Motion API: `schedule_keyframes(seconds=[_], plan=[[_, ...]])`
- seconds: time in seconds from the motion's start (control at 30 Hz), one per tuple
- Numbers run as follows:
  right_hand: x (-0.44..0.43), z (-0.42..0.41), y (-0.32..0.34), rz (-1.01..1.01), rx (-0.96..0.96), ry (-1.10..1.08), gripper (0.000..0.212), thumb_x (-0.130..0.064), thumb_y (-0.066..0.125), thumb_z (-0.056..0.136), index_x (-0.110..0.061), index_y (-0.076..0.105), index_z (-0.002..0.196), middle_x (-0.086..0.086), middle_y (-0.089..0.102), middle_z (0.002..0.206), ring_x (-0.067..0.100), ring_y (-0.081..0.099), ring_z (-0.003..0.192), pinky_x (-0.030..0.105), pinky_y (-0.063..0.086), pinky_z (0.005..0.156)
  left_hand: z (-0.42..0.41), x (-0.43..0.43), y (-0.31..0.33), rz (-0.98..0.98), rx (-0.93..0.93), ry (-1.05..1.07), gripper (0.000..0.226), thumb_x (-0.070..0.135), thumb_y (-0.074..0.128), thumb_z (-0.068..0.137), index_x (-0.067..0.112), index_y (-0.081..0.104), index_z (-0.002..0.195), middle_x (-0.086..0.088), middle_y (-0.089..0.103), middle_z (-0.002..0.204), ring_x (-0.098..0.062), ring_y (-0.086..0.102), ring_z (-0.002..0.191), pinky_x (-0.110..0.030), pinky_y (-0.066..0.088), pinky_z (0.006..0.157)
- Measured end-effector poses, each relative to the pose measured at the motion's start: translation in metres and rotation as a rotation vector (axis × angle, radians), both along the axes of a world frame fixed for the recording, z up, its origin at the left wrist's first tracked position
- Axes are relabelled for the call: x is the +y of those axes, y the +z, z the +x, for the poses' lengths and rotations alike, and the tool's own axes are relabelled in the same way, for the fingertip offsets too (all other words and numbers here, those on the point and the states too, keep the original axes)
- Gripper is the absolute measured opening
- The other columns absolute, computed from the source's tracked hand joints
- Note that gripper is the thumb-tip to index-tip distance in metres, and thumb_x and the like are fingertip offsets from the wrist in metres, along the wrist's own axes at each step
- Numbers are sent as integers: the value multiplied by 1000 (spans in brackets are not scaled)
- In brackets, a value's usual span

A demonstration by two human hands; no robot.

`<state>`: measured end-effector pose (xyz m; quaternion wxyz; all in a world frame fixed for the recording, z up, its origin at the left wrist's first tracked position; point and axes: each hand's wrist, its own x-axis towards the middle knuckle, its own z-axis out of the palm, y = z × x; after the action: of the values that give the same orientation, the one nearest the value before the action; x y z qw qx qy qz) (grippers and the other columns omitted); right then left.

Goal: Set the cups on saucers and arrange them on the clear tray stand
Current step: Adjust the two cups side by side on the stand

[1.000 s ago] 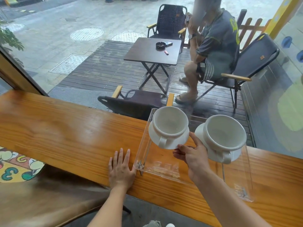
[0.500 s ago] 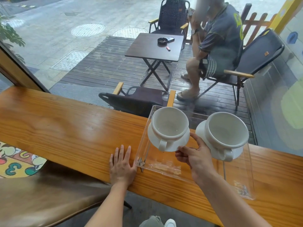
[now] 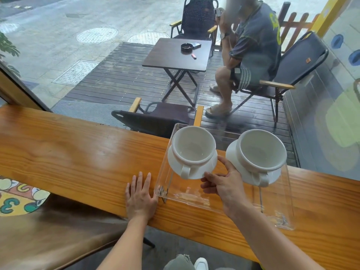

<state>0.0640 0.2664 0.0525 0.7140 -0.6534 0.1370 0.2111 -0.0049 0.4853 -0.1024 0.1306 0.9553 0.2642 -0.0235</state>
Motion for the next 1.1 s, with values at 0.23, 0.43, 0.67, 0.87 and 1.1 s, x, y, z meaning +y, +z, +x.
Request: schedule_keyframes(seconds=[0.23, 0.43, 0.67, 0.87, 1.1], plan=[[1, -1, 4, -26, -6, 17, 65, -3, 64, 86, -24, 39, 143, 12, 68, 72, 14, 66, 50, 24, 53, 46, 0, 0, 3, -32, -15, 7, 63, 56, 31, 90, 32, 19, 148, 0, 15, 160, -18, 8, 148, -41, 2, 120], [-3, -1, 11, -20, 18, 66, 60, -9, 57, 91, -27, 35, 144, 13, 68, 77, 14, 66, 54, 26, 54, 49, 0, -1, 7, -58, -31, 14, 63, 53, 36, 91, 31, 19, 148, 0, 16, 160, -19, 8, 148, -41, 3, 120], [-33, -18, 30, -137, -97, 156, 29, -15, 57, 91, -14, 52, 120, 10, 64, 78, 13, 62, 56, 29, 53, 46, 0, -2, 11, -61, -20, 18, 63, 49, 40, 91, 31, 18, 148, -1, 17, 160, -20, 10, 148, -41, 4, 119], [-75, -39, 38, -186, -193, -11, 8, -12, 59, 90, -9, 63, 83, 2, 65, 57, 15, 62, 49, 28, 53, 43, 1, -5, 15, -62, -21, 29, 63, 45, 45, 91, 29, 22, 148, -3, 20, 159, -21, 13, 147, -42, 7, 119], [-89, -38, 24, -95, -1, -386, 5, -16, 51, 95, -14, 54, 93, 15, 69, 85, 20, 72, 64, 29, 57, 49, 1, -8, 22, -78, -33, 46, 62, 45, 49, 90, 27, 29, 146, -4, 24, 158, -23, 17, 146, -42, 8, 119]])
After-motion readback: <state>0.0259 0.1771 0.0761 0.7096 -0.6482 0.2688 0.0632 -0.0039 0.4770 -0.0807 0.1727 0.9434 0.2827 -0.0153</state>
